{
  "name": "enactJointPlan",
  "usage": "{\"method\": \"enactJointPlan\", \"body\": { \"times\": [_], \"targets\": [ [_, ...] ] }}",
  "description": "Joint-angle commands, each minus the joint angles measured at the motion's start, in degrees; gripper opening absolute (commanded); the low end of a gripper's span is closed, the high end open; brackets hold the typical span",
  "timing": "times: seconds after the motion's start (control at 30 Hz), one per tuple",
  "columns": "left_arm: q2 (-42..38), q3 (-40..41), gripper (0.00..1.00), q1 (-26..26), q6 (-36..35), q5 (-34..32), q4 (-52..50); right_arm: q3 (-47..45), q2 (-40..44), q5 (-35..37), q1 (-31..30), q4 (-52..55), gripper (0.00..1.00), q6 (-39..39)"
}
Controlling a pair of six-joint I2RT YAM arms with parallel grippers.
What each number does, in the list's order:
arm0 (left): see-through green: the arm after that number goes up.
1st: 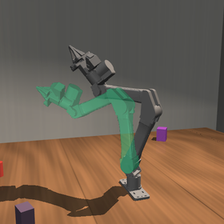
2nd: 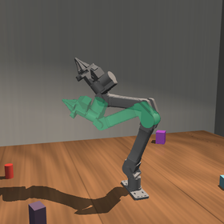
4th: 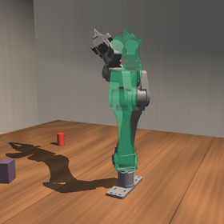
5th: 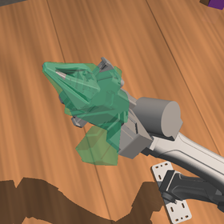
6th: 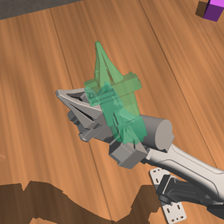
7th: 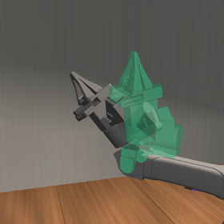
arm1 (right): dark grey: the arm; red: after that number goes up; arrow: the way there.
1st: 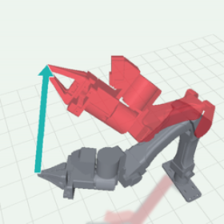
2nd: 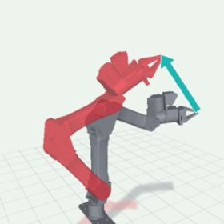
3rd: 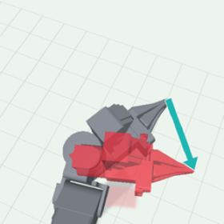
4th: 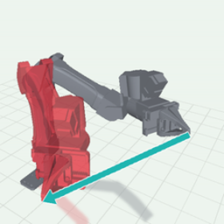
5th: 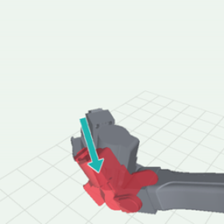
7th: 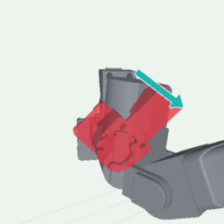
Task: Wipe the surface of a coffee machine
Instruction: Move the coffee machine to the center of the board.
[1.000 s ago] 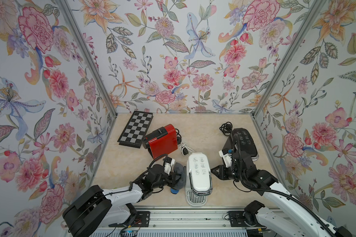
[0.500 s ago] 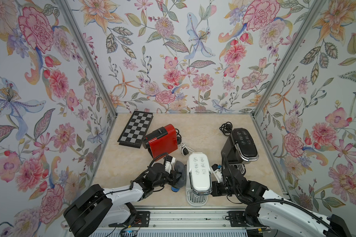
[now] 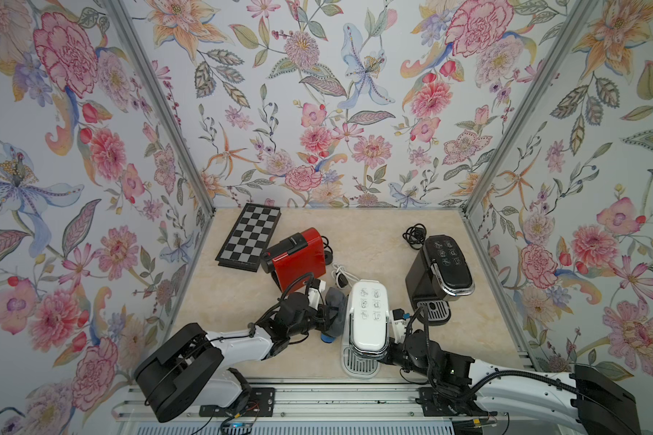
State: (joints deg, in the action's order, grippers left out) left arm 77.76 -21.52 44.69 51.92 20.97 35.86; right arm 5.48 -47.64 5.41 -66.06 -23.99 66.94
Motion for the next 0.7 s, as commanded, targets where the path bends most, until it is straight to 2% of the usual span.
{"method": "enactJointPlan", "body": {
  "times": [0.0,0.07,0.4,0.67],
  "targets": [
    [0.2,-3.68,0.0,1.12,-0.07,2.0,4.36,-1.32,-0.86,8.71,-0.37,-8.81,0.03,2.66],
    [-0.1,-5.02,0.0,0.86,-1.49,1.22,0.68,-1.15,-3.31,10.95,-0.38,-11.75,0.0,3.0],
    [-9.75,-5.06,0.0,-3.78,-4.81,-3.59,-11.95,3.68,-22.7,18.39,-0.18,-29.52,0.0,1.43],
    [-15.82,-2.14,0.0,-6.1,-4.14,-3.78,-14.19,7.2,-38.32,11.94,10.99,-44.11,0.0,-0.73]
  ]
}}
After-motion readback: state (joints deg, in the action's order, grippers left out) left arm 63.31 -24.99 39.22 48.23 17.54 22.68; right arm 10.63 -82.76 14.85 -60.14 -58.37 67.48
